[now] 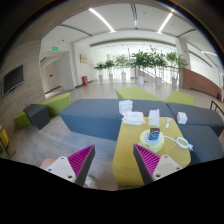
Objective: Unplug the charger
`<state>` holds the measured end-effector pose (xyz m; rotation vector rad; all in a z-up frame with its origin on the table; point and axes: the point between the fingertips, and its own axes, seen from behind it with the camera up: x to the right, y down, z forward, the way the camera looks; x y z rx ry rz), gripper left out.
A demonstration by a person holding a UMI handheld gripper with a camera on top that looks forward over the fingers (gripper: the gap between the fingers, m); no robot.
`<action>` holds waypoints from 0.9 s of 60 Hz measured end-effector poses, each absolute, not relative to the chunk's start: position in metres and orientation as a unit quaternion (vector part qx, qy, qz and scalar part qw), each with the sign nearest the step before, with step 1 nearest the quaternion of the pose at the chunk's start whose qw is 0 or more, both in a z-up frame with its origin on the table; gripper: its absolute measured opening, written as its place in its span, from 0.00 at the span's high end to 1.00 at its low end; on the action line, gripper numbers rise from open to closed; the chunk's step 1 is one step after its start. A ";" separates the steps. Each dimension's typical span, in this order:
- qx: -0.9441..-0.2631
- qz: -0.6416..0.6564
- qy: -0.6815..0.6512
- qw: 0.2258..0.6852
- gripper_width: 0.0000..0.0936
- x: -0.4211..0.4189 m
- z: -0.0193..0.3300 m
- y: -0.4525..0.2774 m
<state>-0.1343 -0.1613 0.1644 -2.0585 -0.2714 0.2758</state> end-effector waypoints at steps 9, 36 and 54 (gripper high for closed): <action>-0.860 0.108 -0.095 0.490 0.13 -0.145 0.170 -0.153; -0.846 -0.001 -0.070 0.529 0.16 -0.008 0.084 -0.018; -0.821 0.025 -0.030 0.569 0.60 -0.017 0.060 0.066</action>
